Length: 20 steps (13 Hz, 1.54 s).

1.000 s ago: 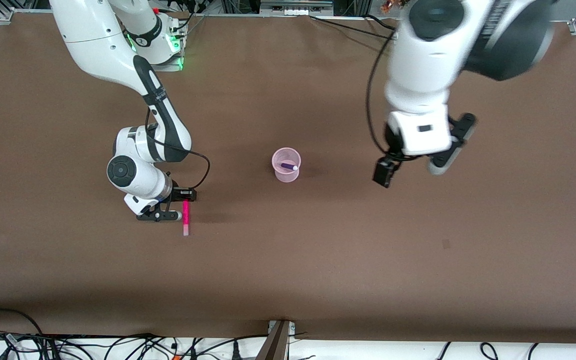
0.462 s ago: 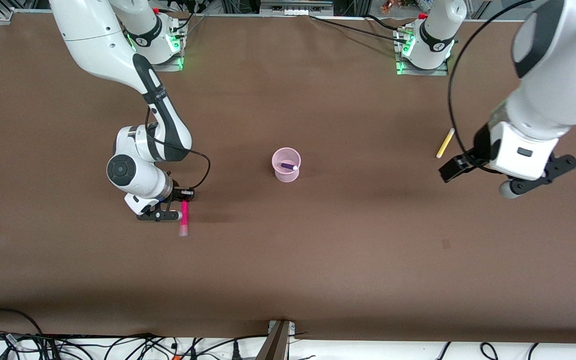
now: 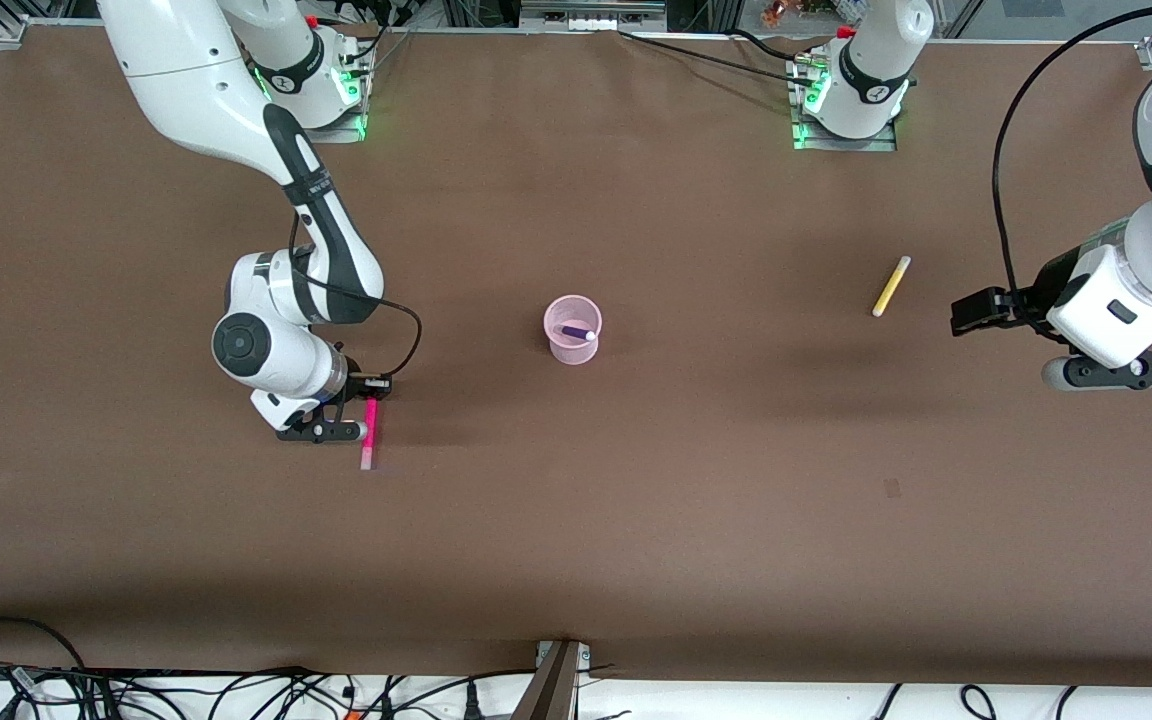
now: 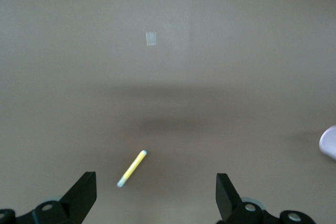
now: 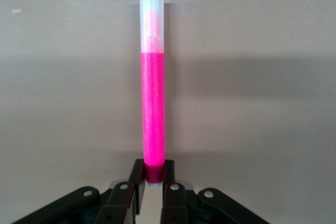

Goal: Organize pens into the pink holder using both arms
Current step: 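Carry the pink marker with the right gripper over the pink holder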

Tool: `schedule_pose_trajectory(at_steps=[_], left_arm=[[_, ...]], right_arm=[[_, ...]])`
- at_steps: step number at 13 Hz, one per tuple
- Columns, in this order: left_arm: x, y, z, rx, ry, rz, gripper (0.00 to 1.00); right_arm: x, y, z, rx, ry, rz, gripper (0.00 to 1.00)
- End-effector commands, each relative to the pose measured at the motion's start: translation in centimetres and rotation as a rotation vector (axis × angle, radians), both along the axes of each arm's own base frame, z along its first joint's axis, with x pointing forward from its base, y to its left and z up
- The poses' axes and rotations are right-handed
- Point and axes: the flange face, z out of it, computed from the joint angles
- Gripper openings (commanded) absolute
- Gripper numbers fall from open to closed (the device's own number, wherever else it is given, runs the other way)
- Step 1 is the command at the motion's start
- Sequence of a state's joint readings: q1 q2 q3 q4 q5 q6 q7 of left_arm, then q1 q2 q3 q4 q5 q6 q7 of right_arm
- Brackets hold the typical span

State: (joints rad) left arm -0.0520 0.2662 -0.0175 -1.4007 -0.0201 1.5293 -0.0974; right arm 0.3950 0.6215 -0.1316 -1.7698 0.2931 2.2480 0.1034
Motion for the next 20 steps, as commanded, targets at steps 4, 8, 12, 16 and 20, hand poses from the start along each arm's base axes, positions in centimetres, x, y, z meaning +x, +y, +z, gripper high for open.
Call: schedule_pose_trajectory(at_steps=[4, 8, 12, 16, 20], left_arm=[[-4.1, 1.1, -0.6, -0.021, -0.069, -0.042, 1.0], [-4.2, 1.2, 1.0, -0.03, -0.106, -0.038, 1.0], [-3.8, 1.4, 2.7, -0.078, -0.14, -0.022, 1.0], [-3.8, 1.8, 2.7, -0.068, -0.141, -0.022, 1.0], [-3.8, 1.9, 2.7, -0.066, -0.139, -0.021, 1.0]], right_arm=[[0.0, 6.4, 8.1, 0.164, 0.226, -0.19, 0.0], [-2.6, 14.4, 11.8, 0.246, 0.388, -0.479, 0.0], [-5.7, 22.3, 14.3, 0.307, 0.511, -0.649, 0.0], [-8.9, 28.1, 14.4, 0.354, 0.62, -0.767, 0.0], [-9.7, 28.8, 13.2, 0.347, 0.654, -0.753, 0.0]])
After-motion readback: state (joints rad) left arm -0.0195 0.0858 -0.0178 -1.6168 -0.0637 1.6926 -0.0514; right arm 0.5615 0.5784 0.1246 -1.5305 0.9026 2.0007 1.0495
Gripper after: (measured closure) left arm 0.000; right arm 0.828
